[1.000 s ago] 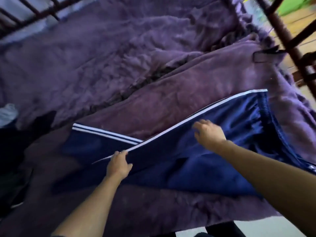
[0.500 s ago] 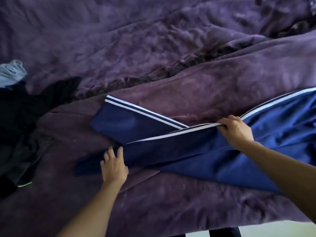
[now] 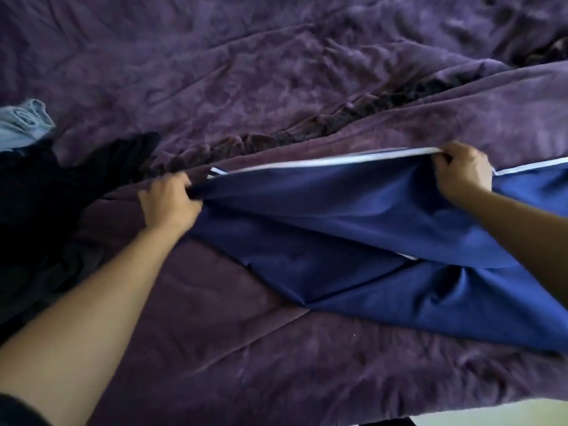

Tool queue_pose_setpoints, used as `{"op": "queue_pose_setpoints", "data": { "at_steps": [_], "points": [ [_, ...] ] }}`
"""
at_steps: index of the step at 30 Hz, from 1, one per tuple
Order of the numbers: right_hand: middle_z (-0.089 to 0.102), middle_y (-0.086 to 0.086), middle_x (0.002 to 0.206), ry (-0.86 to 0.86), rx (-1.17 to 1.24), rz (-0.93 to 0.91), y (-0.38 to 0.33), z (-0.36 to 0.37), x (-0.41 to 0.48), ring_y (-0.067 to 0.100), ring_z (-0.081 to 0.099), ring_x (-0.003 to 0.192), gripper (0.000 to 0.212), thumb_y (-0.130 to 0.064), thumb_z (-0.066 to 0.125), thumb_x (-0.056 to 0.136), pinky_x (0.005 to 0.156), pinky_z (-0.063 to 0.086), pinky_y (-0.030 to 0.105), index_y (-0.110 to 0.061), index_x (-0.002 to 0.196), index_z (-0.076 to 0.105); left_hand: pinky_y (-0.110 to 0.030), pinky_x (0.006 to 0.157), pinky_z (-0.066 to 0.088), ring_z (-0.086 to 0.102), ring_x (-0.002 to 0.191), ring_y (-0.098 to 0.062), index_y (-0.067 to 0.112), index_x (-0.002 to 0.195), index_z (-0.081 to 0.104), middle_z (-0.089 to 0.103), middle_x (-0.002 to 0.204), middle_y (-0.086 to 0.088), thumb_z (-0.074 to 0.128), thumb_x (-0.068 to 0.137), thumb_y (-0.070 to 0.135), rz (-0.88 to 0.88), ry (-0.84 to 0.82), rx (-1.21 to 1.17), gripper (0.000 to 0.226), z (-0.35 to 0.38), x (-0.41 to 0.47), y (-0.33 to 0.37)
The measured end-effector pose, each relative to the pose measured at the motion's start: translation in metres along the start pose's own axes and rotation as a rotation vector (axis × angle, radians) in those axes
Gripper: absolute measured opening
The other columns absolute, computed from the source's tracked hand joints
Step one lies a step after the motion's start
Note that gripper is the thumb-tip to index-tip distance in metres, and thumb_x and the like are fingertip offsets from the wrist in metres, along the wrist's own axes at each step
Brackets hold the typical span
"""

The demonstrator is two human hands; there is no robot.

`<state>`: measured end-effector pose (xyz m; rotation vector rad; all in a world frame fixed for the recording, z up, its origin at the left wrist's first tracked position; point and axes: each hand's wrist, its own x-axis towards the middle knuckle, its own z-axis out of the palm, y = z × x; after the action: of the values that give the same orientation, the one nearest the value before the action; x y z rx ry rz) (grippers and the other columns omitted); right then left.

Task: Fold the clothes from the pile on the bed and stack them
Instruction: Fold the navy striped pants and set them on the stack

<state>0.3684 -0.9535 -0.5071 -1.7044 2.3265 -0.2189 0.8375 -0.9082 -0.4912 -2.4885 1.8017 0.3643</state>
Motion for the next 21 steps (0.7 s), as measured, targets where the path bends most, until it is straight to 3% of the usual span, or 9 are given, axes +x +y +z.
{"op": "queue_pose_setpoints", "data": {
  "at_steps": [3,5,8,10,12,15,16,18,21],
  "points": [
    [0.058,0.030,0.117,-0.017,0.043,0.065,-0.012,0.011,0.028,0.046,0.052,0.109,0.030,-0.021,0.050,0.093,0.090,0.041,0.049,-0.003,0.114,0.059,-0.051,0.095,0.035,0.043,0.119,-0.039,0.016,0.114,0.056,0.050,0.125,-0.018,0.077,0.072,0.025,-0.055,-0.003,0.114,0.047,-0.007,0.046,0.002],
    [0.051,0.029,0.125,-0.049,0.012,0.073,-0.021,0.019,0.025,0.045,0.046,0.116,0.037,-0.023,0.054,0.091,0.094,0.039,0.049,-0.005,0.123,0.053,-0.052,0.096,0.035,0.040,0.121,-0.039,0.017,0.118,0.051,0.045,0.130,-0.017,0.079,0.071,0.024,-0.174,0.045,0.029,0.056,-0.004,0.057,0.005],
    [0.052,0.021,0.120,-0.036,0.001,-0.129,-0.040,0.030,-0.022,0.041,0.047,0.112,0.036,-0.021,0.059,0.087,0.087,0.043,0.047,-0.010,0.120,0.056,-0.051,0.095,0.039,0.044,0.118,-0.038,0.017,0.112,0.052,0.046,0.126,-0.016,0.072,0.077,0.020,-0.258,0.117,-0.128,0.041,0.014,0.030,0.014],
    [0.060,0.016,0.103,-0.082,0.103,-0.379,-0.054,0.039,-0.077,0.038,0.055,0.098,0.025,-0.022,0.061,0.084,0.078,0.048,0.043,-0.012,0.107,0.065,-0.049,0.089,0.041,0.046,0.112,-0.038,0.015,0.107,0.055,0.048,0.119,-0.016,0.066,0.078,0.016,-0.084,0.078,-0.038,0.031,0.037,-0.007,0.019],
    [0.065,0.011,0.096,-0.226,0.137,-0.600,-0.060,0.053,-0.136,0.034,0.061,0.089,0.029,-0.033,0.069,0.077,0.074,0.052,0.041,-0.014,0.100,0.070,-0.046,0.090,0.040,0.044,0.115,-0.036,0.018,0.114,0.057,0.047,0.123,-0.013,0.063,0.076,0.016,0.267,-0.071,0.177,0.038,0.064,-0.048,0.022],
    [0.059,0.004,0.122,-0.639,-0.153,-0.749,-0.048,0.082,-0.207,0.028,0.059,0.105,0.066,-0.050,0.067,0.070,0.085,0.047,0.039,-0.021,0.129,0.058,-0.046,0.111,0.023,0.018,0.142,-0.032,0.029,0.145,0.031,0.020,0.155,-0.013,0.065,0.076,0.019,0.590,-0.360,0.311,0.077,0.112,-0.104,0.028],
    [0.054,0.003,0.129,-0.756,-0.271,-0.735,-0.041,0.088,-0.224,0.027,0.056,0.111,0.069,-0.047,0.061,0.077,0.091,0.042,0.039,-0.023,0.140,0.045,-0.047,0.114,0.016,0.009,0.146,-0.032,0.031,0.149,0.020,0.008,0.159,-0.014,0.066,0.077,0.017,0.617,-0.424,0.342,0.087,0.126,-0.120,0.032],
    [0.057,0.002,0.129,-0.830,-0.333,-0.645,-0.024,0.096,-0.246,0.027,0.056,0.112,0.060,-0.037,0.048,0.090,0.094,0.036,0.036,-0.028,0.147,0.033,-0.048,0.116,0.012,0.002,0.147,-0.032,0.033,0.151,0.009,-0.001,0.160,-0.014,0.062,0.079,0.014,0.589,-0.452,0.393,0.091,0.143,-0.144,0.039],
    [0.070,-0.002,0.107,-0.770,-0.062,-0.470,-0.016,0.080,-0.247,0.026,0.063,0.100,0.034,-0.043,0.049,0.093,0.080,0.045,0.031,-0.035,0.124,0.060,-0.045,0.114,0.015,0.007,0.146,-0.029,0.035,0.149,0.020,0.007,0.160,-0.010,0.056,0.084,0.016,0.443,-0.380,0.346,0.077,0.145,-0.151,0.047]
  ]
}}
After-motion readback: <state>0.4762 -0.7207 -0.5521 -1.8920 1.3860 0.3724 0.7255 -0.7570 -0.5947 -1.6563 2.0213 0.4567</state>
